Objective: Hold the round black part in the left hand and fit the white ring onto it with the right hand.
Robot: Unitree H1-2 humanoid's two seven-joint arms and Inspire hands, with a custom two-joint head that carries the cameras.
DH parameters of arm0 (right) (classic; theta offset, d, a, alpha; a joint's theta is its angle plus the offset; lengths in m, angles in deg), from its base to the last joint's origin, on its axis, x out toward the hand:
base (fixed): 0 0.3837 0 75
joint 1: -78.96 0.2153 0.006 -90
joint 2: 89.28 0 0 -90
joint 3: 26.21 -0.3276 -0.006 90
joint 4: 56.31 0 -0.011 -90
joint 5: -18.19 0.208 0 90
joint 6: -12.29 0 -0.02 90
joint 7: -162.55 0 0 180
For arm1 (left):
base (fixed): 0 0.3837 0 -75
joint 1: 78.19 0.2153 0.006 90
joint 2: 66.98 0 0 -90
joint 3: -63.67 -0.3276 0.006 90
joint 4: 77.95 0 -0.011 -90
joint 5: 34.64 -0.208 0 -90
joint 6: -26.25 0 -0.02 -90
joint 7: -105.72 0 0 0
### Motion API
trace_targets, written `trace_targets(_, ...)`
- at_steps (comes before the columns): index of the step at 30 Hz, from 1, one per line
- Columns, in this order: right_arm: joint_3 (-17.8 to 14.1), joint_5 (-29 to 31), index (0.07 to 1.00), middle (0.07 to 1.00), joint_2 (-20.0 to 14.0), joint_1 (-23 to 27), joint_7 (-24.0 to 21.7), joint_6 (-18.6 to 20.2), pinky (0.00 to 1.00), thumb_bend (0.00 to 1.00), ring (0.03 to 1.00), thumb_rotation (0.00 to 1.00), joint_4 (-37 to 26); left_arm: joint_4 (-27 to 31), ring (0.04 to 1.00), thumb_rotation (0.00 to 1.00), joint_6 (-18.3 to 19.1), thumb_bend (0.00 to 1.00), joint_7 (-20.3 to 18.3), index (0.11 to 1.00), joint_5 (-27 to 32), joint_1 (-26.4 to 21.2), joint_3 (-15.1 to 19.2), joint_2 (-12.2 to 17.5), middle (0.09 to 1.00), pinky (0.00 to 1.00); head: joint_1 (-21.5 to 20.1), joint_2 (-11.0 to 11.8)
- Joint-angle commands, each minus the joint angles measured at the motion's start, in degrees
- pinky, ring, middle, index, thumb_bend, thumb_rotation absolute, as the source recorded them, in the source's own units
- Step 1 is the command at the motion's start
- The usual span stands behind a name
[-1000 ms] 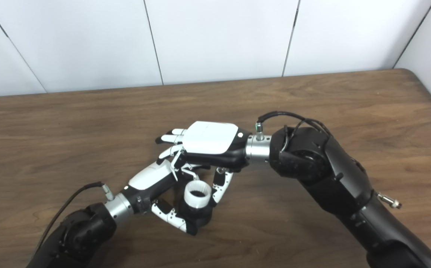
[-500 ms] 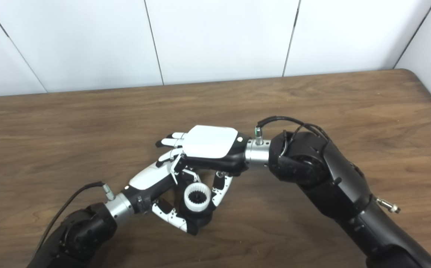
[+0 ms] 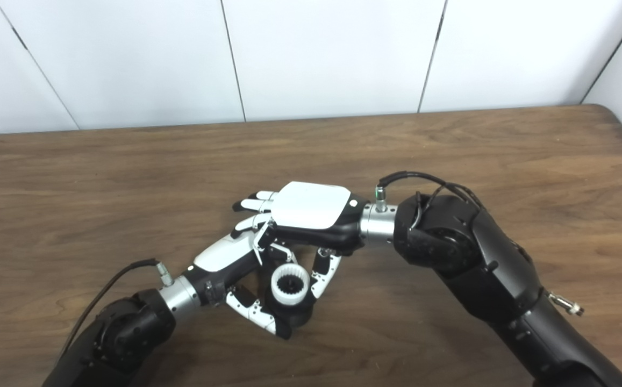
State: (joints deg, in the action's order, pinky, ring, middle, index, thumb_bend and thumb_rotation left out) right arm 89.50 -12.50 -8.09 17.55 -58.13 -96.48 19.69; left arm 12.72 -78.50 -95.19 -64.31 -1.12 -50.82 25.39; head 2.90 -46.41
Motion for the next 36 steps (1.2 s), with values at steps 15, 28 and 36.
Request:
trace_targets(15, 0.0, 0.3, 0.48, 0.897, 1.0, 1.9, 1.3, -2.1, 1.0, 0.53, 1.0, 0.14, 0.2, 4.1, 1.0, 0.05, 1.8, 0.52, -0.8, 0.482, 0.4, -0.5, 0.3, -0.6, 0.917, 1.0, 0.9, -0.4)
trace_targets(28, 0.1, -0.1, 0.48, 0.899, 1.5, 1.1, 1.2, -1.7, 1.0, 0.53, 1.0, 0.14, 0.0, 3.4, 1.0, 0.05, 0.7, 0.52, 0.0, 0.481, 0.2, -0.8, 0.6, -0.7, 0.912, 1.0, 1.3, -0.8)
trace_targets(36, -0.2, 0.5, 0.479, 0.89, 1.7, -0.5, 1.9, -1.7, 1.0, 0.53, 1.0, 0.14, -0.5, 1.7, 1.0, 0.05, -1.5, 0.52, 1.9, 0.479, -0.2, -1.0, 1.4, -1.0, 0.883, 1.0, 1.3, -1.1)
